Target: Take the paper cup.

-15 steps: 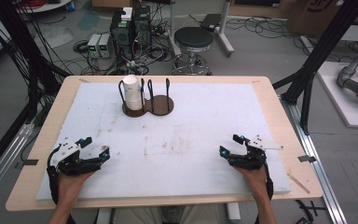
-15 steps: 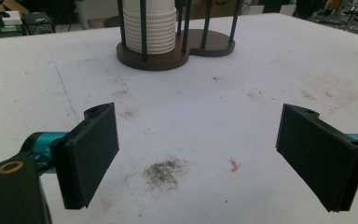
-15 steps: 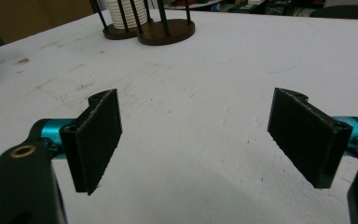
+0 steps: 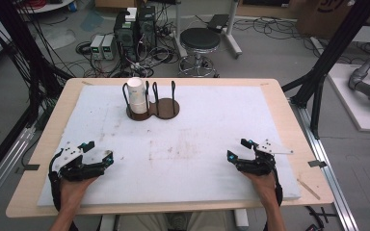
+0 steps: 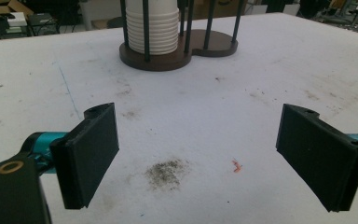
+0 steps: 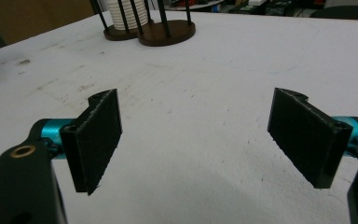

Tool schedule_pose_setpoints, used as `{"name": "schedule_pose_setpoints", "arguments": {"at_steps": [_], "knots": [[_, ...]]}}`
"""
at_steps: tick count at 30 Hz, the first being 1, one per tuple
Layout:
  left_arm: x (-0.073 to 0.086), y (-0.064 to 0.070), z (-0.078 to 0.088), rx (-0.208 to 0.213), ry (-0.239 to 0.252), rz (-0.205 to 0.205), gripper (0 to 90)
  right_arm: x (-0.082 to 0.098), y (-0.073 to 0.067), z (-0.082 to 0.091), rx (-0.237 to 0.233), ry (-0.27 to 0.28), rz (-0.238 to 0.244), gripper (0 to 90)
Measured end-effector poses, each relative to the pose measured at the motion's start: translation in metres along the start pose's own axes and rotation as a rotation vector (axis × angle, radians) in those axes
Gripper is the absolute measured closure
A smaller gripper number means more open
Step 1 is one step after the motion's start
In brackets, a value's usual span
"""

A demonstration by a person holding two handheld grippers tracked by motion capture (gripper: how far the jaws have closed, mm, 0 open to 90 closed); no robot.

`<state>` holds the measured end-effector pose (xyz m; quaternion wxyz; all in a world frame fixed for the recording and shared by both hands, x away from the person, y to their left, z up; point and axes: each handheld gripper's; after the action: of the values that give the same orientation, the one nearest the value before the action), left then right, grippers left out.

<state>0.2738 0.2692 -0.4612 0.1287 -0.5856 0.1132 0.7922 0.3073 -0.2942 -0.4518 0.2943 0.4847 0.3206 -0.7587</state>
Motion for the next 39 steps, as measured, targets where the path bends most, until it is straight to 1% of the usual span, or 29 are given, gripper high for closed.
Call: {"name": "schedule_pose_setpoints", "arguments": {"at_steps": [6,7,8,9,10,11,13,16,18,21,23,26,27,28,29,30,31,32,33,34,36,37,38,39], "knots": [[0.000,-0.001,-0.001,0.002,-0.011,0.009,12.8,0.000,0.000,0.000,0.002,0.003,0.002,18.0],[-0.001,-0.002,-0.001,0.001,-0.015,0.017,12.9,0.000,0.000,0.001,0.000,0.006,0.003,18.0],[-0.001,-0.002,-0.001,0.001,-0.015,0.017,12.8,0.000,0.000,0.001,0.000,0.006,0.003,18.0],[-0.001,-0.003,-0.002,0.001,-0.022,0.033,12.8,0.000,0.000,0.001,0.000,0.010,0.006,18.0],[-0.001,-0.003,-0.002,0.001,-0.022,0.033,12.8,0.000,0.000,0.001,0.000,0.010,0.006,18.0],[-0.002,-0.004,-0.002,0.003,-0.027,0.047,12.8,0.000,0.000,0.001,0.000,0.007,-0.002,18.1],[-0.003,-0.006,-0.003,0.008,-0.037,0.052,12.8,0.000,0.001,0.000,-0.002,0.003,-0.003,18.0],[-0.005,-0.006,-0.002,0.008,-0.034,0.053,12.8,0.000,0.001,0.000,-0.003,0.001,-0.003,18.0],[-0.008,-0.007,-0.001,0.011,-0.030,0.045,12.8,0.000,0.001,0.000,-0.003,0.003,-0.004,18.0],[-0.015,-0.010,-0.001,0.026,-0.030,0.043,12.8,0.000,0.001,0.000,-0.004,0.002,-0.006,18.0],[-0.021,-0.012,-0.001,0.040,-0.032,0.040,12.8,0.000,0.001,0.000,-0.004,0.000,-0.006,18.0],[-0.036,-0.016,-0.002,0.059,-0.032,0.027,12.8,0.000,0.001,0.000,-0.005,-0.001,-0.007,18.0],[-0.047,-0.018,-0.002,0.069,-0.031,0.011,12.8,0.000,0.002,0.000,-0.007,-0.003,-0.012,18.0],[-0.047,-0.018,-0.002,0.069,-0.031,0.011,12.8,0.000,0.002,0.000,-0.007,-0.003,-0.012,18.0],[-0.058,-0.021,-0.003,0.077,-0.024,-0.003,12.8,0.000,0.002,0.000,-0.007,-0.004,-0.013,18.0],[-0.058,-0.021,-0.003,0.077,-0.024,-0.003,12.8,0.000,0.002,0.000,-0.007,-0.004,-0.013,18.0],[-0.069,-0.023,-0.005,0.087,-0.021,-0.009,12.8,0.000,0.002,0.000,-0.007,-0.004,-0.011,18.0],[-0.069,-0.023,-0.005,0.087,-0.021,-0.009,12.8,0.000,0.002,0.000,-0.007,-0.004,-0.011,18.0],[-0.078,-0.026,-0.007,0.093,-0.020,-0.014,12.8,0.000,0.001,0.000,-0.009,-0.005,-0.014,18.0],[-0.078,-0.026,-0.007,0.093,-0.020,-0.014,12.8,0.000,0.001,0.000,-0.009,-0.005,-0.014,18.0],[-0.087,-0.028,-0.010,0.103,-0.015,-0.018,12.8,0.000,0.002,0.000,-0.008,-0.004,-0.011,18.0],[-0.094,-0.030,-0.013,0.114,-0.019,-0.023,12.8,0.000,0.002,0.000,-0.009,-0.005,-0.011,18.0],[-0.094,-0.030,-0.013,0.114,-0.019,-0.023,12.8,0.000,0.002,0.000,-0.009,-0.005,-0.011,18.0],[-0.099,-0.032,-0.017,0.116,-0.022,-0.033,12.7,0.000,0.002,0.000,-0.010,-0.005,-0.012,18.0]]}}
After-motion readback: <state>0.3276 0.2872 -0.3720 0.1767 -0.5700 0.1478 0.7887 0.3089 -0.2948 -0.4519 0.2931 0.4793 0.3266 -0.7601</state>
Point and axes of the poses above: each handheld gripper's, and its own axes: z roughly backward along the jaws, x roughly out of its underside, y roughly to its right, and after that the axes turned 11 degrees about -x, right-handed
